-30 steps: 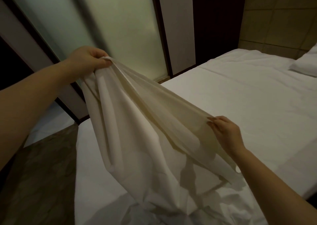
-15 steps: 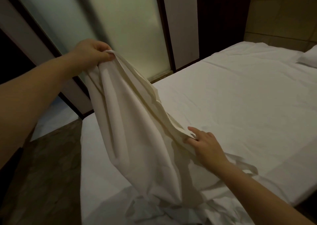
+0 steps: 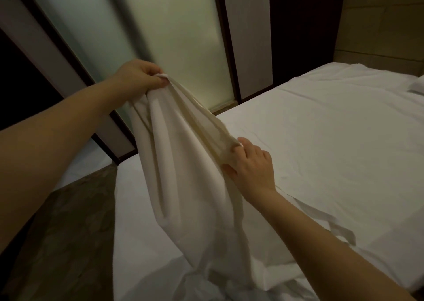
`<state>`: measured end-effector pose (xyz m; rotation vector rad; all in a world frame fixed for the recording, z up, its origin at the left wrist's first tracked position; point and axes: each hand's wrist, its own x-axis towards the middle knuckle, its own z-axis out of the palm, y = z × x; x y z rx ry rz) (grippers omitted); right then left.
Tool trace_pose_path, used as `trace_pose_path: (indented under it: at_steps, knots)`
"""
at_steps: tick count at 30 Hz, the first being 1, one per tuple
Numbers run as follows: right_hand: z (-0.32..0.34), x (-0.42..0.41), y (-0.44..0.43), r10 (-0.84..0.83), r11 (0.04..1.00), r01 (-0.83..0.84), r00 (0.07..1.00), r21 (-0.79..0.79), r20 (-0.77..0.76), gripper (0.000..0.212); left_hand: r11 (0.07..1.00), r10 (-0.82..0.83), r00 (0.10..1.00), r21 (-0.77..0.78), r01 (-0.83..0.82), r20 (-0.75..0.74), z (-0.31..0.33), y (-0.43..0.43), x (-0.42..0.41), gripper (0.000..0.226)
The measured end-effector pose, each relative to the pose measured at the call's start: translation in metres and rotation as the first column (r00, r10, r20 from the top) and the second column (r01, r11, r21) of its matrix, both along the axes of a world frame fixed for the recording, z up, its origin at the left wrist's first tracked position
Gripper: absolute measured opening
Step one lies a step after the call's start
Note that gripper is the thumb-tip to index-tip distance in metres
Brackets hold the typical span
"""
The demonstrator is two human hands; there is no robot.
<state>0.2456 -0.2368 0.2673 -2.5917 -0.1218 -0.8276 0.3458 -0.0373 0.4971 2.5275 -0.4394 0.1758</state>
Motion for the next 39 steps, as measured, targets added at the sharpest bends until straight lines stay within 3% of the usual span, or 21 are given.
trace_pose_path:
  at_steps: [3, 7, 12, 15, 20, 23, 29, 34, 39]
  knots:
    - [0.013, 0.014, 0.004, -0.066, 0.989, 0.073, 0.996, 0.131, -0.054, 0.042, 1.0, -0.024, 0.999, 0.006, 0.024, 0.033, 0.002, -0.006, 0.001, 0.022]
    - [0.022, 0.025, 0.007, -0.112, 0.965, 0.121, 0.992, 0.234, -0.05, 0.04, 0.998, -0.057, 0.998, -0.011, 0.057, 0.024, 0.005, -0.011, -0.003, 0.01]
    - [0.028, 0.029, 0.01, -0.124, 0.979, 0.133, 0.99, 0.156, -0.069, 0.041, 0.998, -0.07, 0.997, 0.0, 0.07, 0.027, 0.005, -0.009, -0.002, 0.009]
    - [0.024, 0.029, 0.014, -0.131, 0.98, 0.139, 0.989, 0.142, -0.063, 0.033, 0.998, -0.055, 0.997, 0.022, 0.054, 0.048, 0.004, -0.01, 0.0, 0.022]
    - [0.016, 0.016, 0.0, -0.068, 0.968, 0.021, 0.981, 0.25, 0.181, 0.033, 0.999, -0.04, 0.999, 0.025, 0.039, 0.033, 0.003, -0.006, 0.001, 0.022]
    - [0.016, 0.012, -0.015, -0.014, 0.959, -0.06, 0.967, 0.278, 0.253, 0.029, 0.999, -0.036, 0.999, 0.024, 0.036, 0.014, 0.003, -0.003, 0.002, 0.021]
    - [0.012, 0.006, -0.006, -0.008, 0.976, -0.03, 0.985, 0.214, 0.173, 0.038, 0.998, -0.066, 0.998, -0.018, 0.067, 0.01, 0.003, -0.011, 0.001, 0.009]
    - [0.01, 0.011, -0.007, 0.009, 0.946, -0.11, 0.949, 0.305, 0.315, 0.03, 0.998, -0.067, 0.998, -0.004, 0.067, 0.017, 0.006, -0.015, 0.001, 0.005]
    - [0.018, 0.021, -0.016, 0.005, 0.953, -0.075, 0.973, 0.293, 0.231, 0.028, 0.998, -0.064, 0.998, -0.024, 0.064, 0.0, 0.005, -0.012, -0.001, 0.007]
